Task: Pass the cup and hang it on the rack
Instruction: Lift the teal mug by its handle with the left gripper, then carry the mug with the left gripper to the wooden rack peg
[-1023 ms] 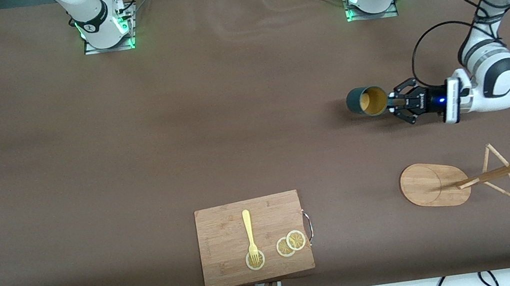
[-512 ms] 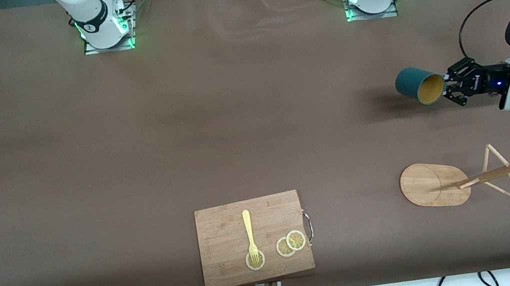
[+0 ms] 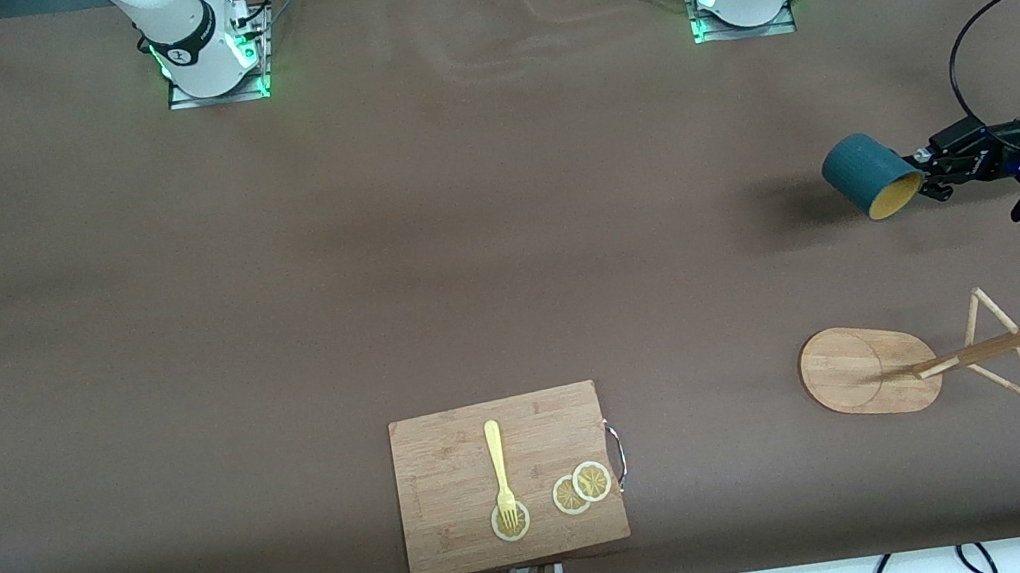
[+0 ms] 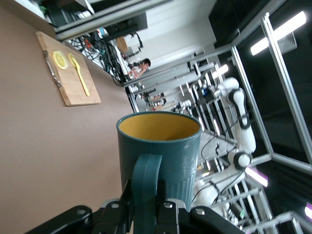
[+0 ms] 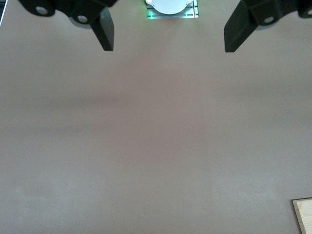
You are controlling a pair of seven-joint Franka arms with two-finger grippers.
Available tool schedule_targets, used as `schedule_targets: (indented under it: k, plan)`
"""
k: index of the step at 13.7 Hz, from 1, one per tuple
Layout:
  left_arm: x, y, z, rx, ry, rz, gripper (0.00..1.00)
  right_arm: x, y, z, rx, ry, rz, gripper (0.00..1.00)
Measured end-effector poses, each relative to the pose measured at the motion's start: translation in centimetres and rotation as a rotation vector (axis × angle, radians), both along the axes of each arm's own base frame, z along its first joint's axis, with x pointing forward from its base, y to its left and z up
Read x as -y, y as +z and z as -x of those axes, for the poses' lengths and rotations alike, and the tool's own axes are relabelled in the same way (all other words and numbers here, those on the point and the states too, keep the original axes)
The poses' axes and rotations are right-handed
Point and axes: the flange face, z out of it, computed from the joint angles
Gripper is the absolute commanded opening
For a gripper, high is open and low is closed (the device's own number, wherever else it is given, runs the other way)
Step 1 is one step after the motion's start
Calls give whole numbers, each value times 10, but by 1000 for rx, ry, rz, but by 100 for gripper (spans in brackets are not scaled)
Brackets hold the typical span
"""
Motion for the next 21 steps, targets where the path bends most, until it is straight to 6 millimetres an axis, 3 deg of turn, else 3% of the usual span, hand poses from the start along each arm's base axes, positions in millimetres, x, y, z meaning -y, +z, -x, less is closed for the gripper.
schedule_targets:
  k: [6, 15, 21]
  plan:
    - [-21, 6, -7, -212, 111, 44, 0, 1, 0, 0, 0, -2, 0, 100]
    - [-32, 40, -57, -360, 215, 13, 0, 2, 0, 0, 0, -4, 1, 100]
    - [-40, 30, -83, -405, 228, 21, 0, 3, 0, 0, 0, -6, 1, 100]
